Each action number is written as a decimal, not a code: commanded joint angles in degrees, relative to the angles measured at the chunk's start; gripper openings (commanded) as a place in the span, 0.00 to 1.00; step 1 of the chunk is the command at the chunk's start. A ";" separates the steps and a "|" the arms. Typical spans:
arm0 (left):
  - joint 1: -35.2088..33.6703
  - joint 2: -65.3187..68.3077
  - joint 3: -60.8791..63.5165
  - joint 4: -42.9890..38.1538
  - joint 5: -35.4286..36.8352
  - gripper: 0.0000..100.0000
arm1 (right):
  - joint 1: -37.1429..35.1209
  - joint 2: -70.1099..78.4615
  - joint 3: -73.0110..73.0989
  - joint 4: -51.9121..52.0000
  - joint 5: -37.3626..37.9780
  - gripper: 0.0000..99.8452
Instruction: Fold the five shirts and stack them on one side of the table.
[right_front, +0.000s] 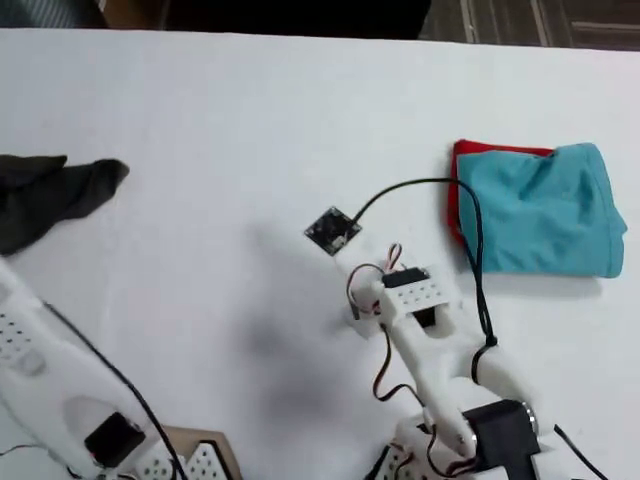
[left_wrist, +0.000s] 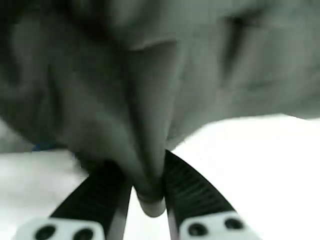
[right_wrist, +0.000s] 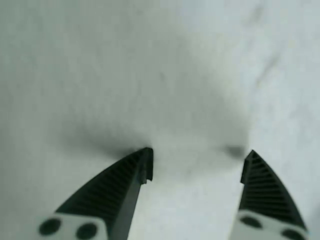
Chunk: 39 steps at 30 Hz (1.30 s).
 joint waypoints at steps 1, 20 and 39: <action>6.33 -11.43 -4.09 2.64 0.18 0.02 | 0.04 -0.75 -0.18 -2.68 -0.18 0.29; 49.14 -62.07 55.69 2.37 -10.20 0.02 | 6.99 -1.19 -0.26 -7.16 -10.46 0.29; 60.75 -66.46 56.22 1.49 -10.81 0.31 | 6.99 -1.01 -0.26 -7.16 -10.37 0.29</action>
